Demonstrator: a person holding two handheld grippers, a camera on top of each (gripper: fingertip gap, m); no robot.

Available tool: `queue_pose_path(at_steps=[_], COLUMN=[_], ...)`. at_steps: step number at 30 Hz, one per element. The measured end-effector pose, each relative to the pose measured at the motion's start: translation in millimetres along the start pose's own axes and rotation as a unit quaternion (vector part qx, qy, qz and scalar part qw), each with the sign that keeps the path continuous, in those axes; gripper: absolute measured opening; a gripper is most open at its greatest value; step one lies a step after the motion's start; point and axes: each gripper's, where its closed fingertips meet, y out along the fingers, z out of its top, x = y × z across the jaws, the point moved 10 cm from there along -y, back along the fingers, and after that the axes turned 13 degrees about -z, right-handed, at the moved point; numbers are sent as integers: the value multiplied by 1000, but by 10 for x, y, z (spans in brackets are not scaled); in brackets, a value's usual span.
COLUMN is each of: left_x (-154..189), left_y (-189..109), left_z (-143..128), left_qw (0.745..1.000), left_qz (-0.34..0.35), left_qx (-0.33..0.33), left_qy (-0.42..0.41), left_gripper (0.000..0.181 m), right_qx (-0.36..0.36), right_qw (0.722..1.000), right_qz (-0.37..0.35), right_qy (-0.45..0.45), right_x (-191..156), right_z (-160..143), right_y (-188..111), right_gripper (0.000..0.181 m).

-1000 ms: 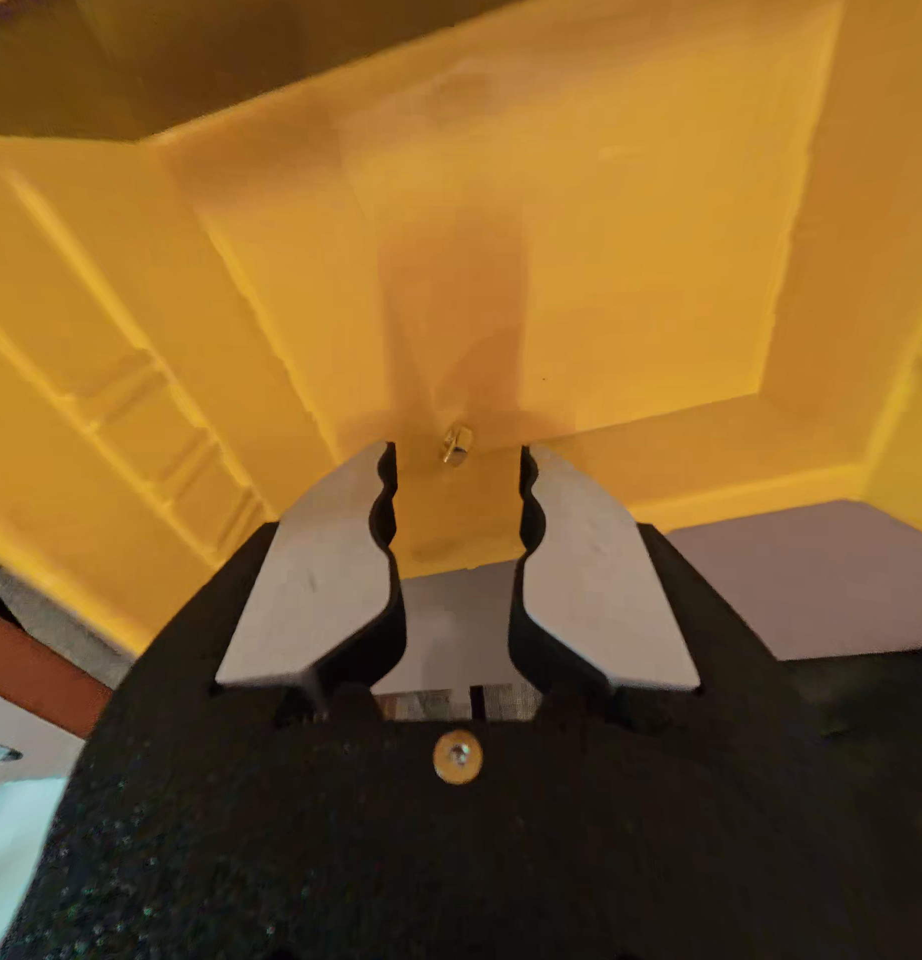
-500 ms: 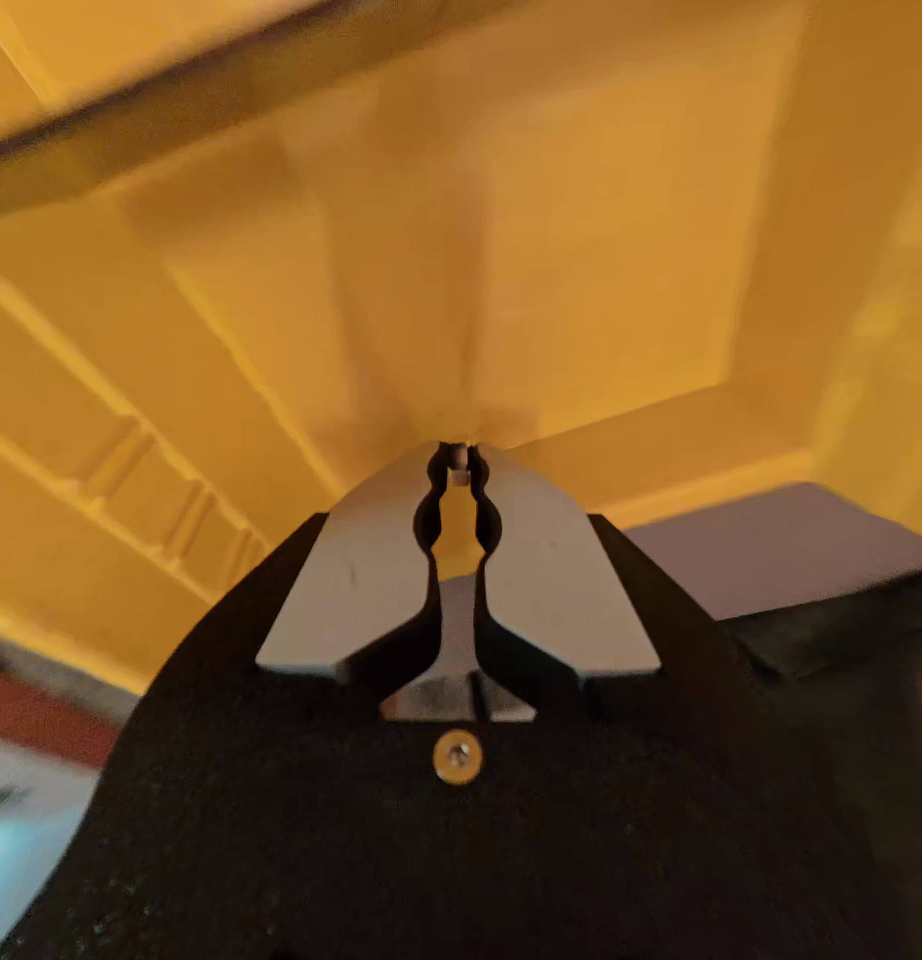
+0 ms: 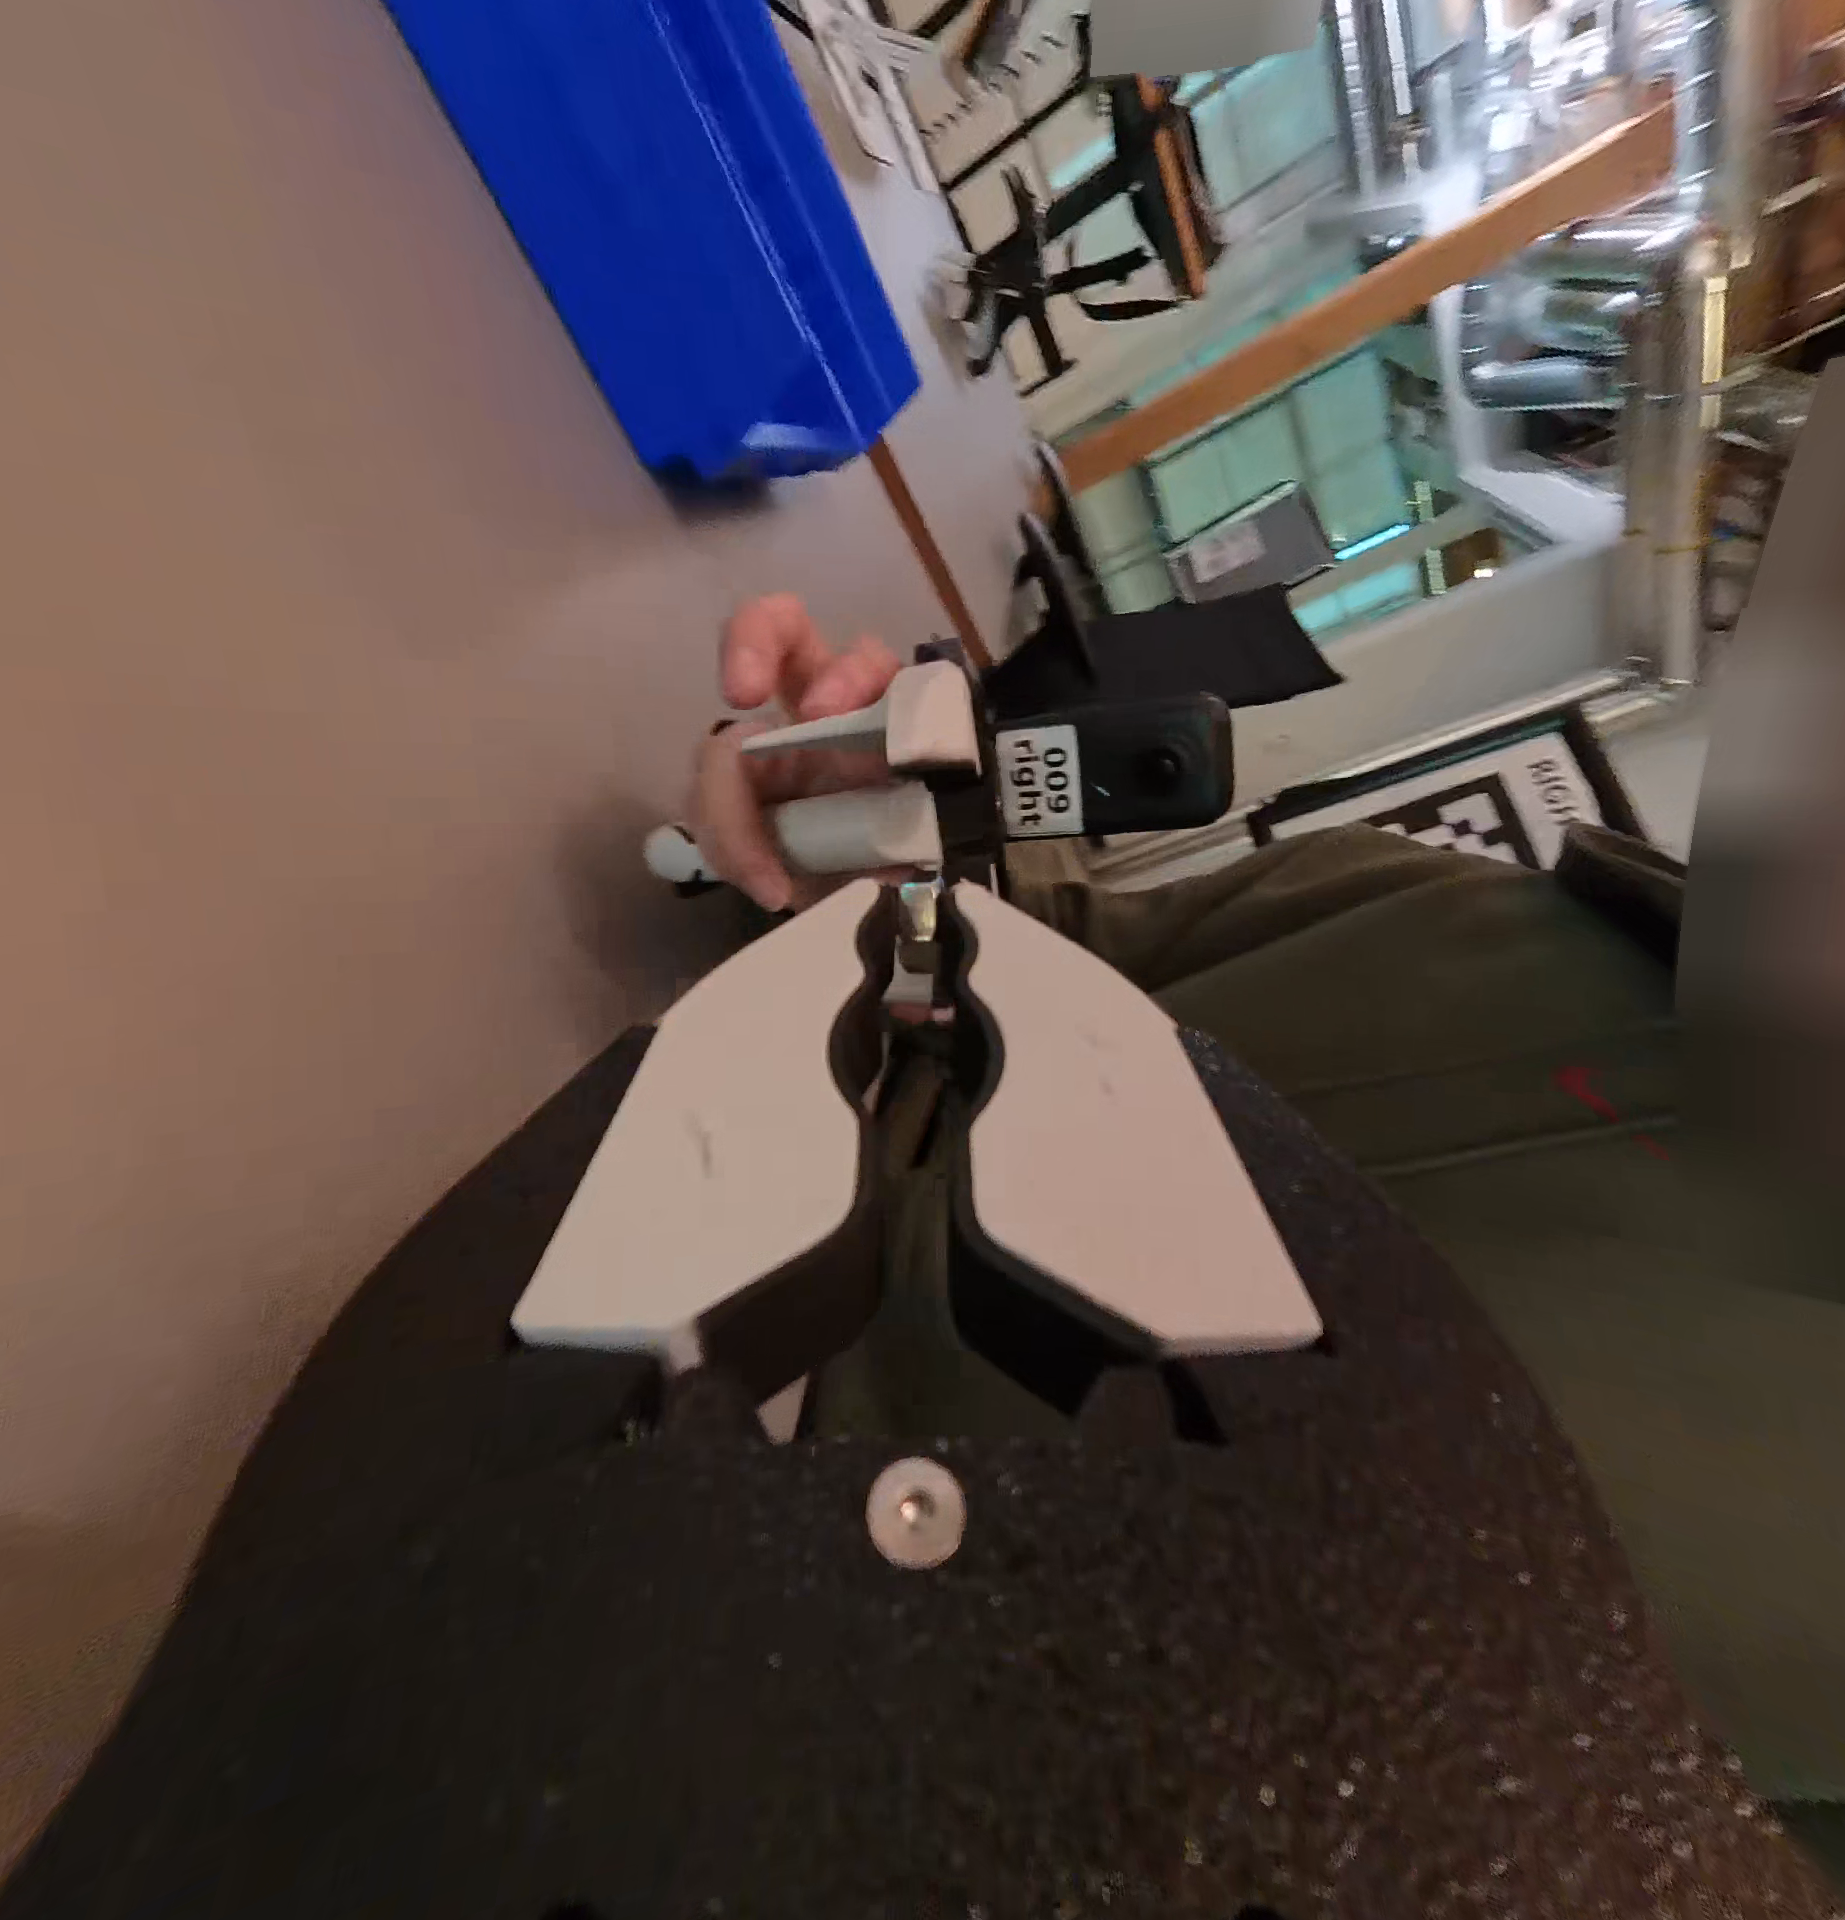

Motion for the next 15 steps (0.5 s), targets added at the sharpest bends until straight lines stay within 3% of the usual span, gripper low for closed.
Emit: queue_pose_path(at_steps=[3,10,15], left_x=[-124,-181,-194], left_y=[108,161,145], left_z=[-86,-153,-174], left_qw=[1000,999,998], left_qz=[-18,-20,-20], left_qx=[-3,10,19], left_qy=[-24,-46,-54], left_gripper=[8,7,7], right_qx=[9,-6,-21], right_qw=[1000,1000,999], right_qz=[15,23,26], right_qy=[-12,-12,-21], right_x=[-41,-42,-55], right_z=[-15,-61,-87], right_y=[-54,-77,-58], right_gripper=[36,34,17])
